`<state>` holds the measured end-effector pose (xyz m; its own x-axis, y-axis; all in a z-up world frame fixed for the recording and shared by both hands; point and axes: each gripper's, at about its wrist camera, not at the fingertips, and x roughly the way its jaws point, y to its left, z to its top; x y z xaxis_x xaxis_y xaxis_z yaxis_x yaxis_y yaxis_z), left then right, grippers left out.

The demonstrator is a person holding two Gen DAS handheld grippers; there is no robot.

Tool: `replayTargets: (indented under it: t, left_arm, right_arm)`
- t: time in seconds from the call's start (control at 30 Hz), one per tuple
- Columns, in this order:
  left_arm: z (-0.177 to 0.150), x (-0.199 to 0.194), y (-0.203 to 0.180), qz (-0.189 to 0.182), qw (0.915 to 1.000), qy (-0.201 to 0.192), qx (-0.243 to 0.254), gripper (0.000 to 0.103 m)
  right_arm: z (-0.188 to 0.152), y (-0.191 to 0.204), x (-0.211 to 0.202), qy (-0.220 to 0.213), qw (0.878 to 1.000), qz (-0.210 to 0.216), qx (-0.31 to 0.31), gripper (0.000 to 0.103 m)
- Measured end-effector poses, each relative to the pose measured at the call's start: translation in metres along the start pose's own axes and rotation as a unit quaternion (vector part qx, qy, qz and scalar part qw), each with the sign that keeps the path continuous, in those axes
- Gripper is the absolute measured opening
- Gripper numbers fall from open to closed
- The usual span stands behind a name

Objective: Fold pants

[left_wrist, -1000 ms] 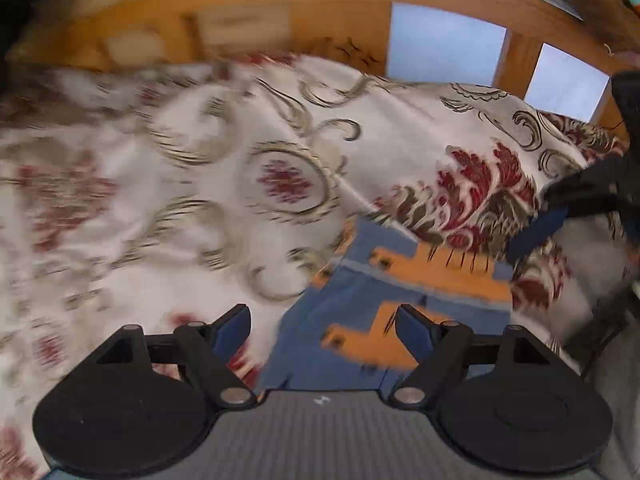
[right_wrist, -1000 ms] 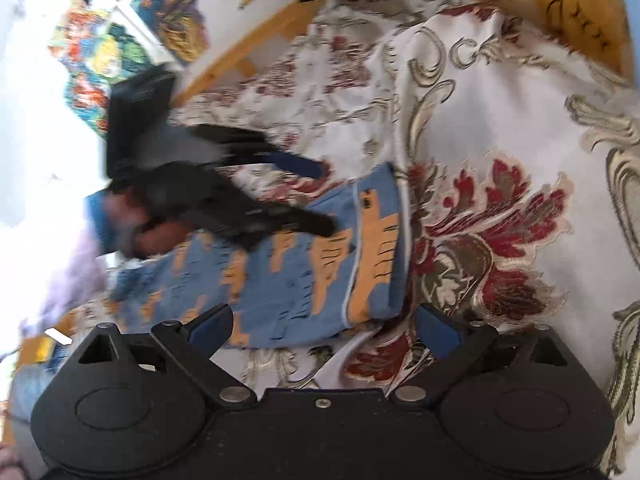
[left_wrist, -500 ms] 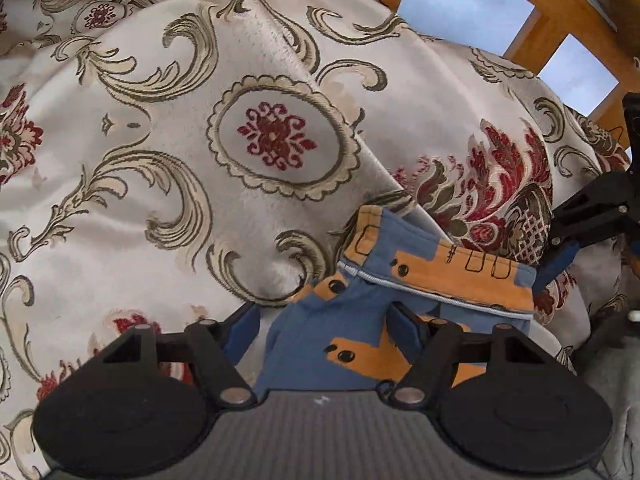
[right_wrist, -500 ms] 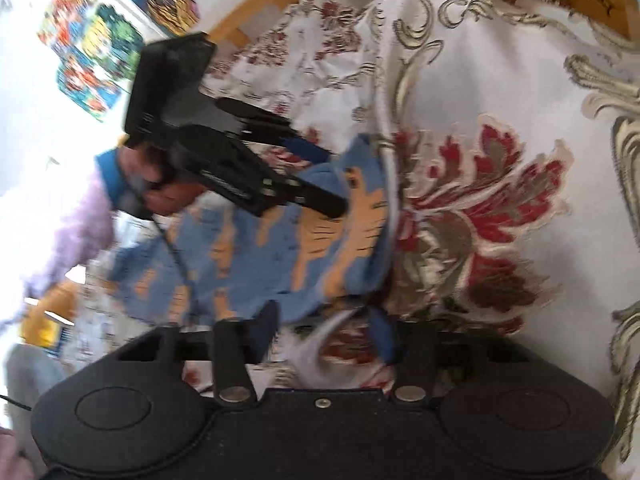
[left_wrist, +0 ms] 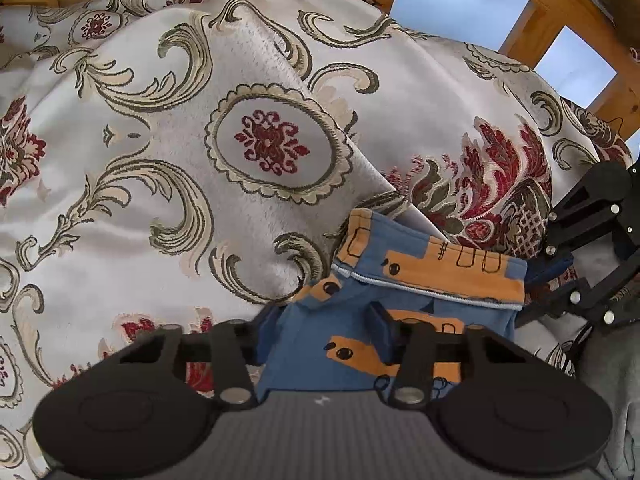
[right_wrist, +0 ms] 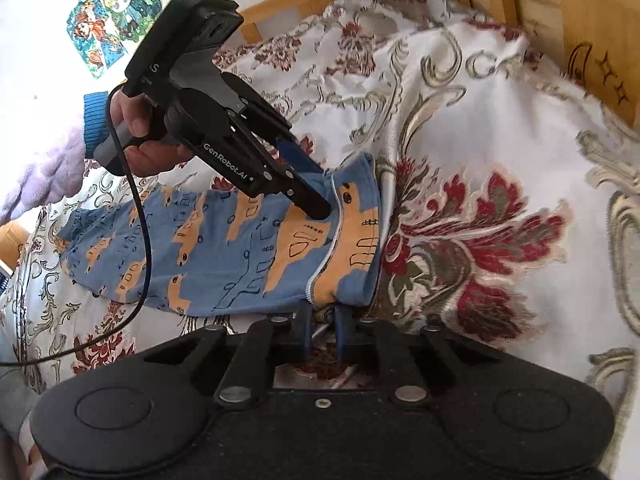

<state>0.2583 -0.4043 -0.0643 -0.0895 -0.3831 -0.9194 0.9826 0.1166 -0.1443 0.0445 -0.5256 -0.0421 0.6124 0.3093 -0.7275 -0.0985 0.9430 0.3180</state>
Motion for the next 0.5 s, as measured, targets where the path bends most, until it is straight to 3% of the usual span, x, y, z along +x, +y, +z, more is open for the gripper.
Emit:
replayTargets:
  t: [0.1,0.23,0.33,0.5]
  left_arm:
    - [0.005,-0.003,-0.006,0.002,1.0000,-0.002,0.001,0.038]
    - [0.009,-0.011,-0.015,0.004,0.9998,-0.015,0.014,0.036]
    - [0.012,-0.009,-0.021,0.012,0.9996,-0.010,0.025,0.036]
    - [0.014,-0.001,-0.032,0.030,0.9987,-0.005,0.042,0.036]
  right_arm:
    - [-0.002,0.004,-0.010,-0.013,1.000,-0.018,-0.019,0.007]
    - [-0.002,-0.001,-0.019,-0.020,0.998,-0.046,-0.034,0.007]
    - [-0.003,-0.011,-0.014,-0.017,0.999,-0.028,-0.001,0.008]
    - [-0.005,-0.035,-0.019,-0.026,0.994,0.028,0.098,0.026]
